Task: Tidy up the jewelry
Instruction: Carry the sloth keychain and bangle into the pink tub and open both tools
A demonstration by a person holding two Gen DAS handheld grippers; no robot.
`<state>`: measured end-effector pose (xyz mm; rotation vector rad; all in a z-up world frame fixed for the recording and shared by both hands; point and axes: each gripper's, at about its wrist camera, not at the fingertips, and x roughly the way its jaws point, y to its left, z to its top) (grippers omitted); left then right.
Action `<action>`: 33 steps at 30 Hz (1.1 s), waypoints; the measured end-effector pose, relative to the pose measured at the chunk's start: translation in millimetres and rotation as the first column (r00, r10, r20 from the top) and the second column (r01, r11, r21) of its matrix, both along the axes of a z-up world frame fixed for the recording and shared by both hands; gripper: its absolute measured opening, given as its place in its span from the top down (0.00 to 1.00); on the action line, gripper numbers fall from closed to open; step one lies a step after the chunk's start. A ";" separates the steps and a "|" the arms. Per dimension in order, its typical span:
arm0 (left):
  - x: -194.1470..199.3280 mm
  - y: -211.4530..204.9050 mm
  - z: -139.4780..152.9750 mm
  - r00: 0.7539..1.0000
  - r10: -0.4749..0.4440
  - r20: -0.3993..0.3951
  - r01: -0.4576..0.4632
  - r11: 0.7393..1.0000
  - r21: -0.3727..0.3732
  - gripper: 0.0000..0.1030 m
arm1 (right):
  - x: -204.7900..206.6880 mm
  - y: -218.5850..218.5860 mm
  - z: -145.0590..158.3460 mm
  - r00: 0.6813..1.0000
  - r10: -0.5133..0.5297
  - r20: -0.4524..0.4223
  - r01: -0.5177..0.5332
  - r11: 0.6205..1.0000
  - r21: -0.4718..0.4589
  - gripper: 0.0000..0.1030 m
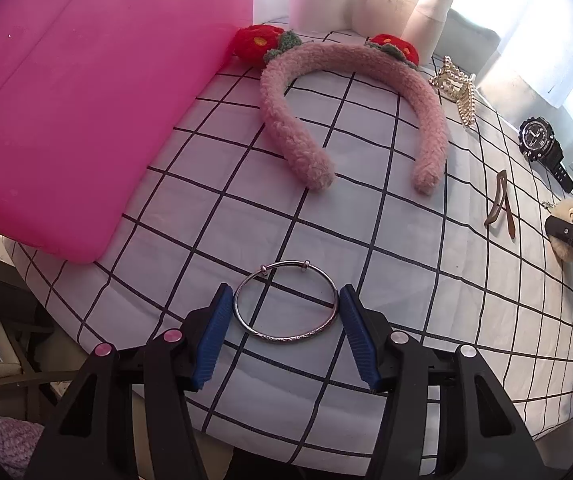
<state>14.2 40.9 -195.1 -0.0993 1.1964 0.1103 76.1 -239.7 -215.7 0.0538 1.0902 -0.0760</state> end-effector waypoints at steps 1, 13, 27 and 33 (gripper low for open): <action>0.1 0.0 0.4 1.000 -0.001 -0.002 0.001 1.000 -0.004 0.48 | -1.7 0.0 0.7 1.000 -0.001 0.004 0.001 1.000 0.003 0.44; -9.7 -12.1 38.6 0.996 -0.058 0.071 0.059 0.998 -0.016 0.48 | -18.2 -4.8 37.2 0.998 0.031 0.062 -0.032 0.999 0.016 0.44; -7.1 -16.7 124.5 0.965 -0.125 0.231 0.137 0.990 -0.037 0.48 | -25.5 22.9 90.1 0.987 0.082 0.140 -0.084 0.996 0.005 0.44; 0.6 -4.5 173.6 0.943 -0.111 0.314 0.139 0.988 -0.068 0.48 | -21.5 57.6 139.9 0.964 0.153 0.219 -0.154 0.988 -0.012 0.44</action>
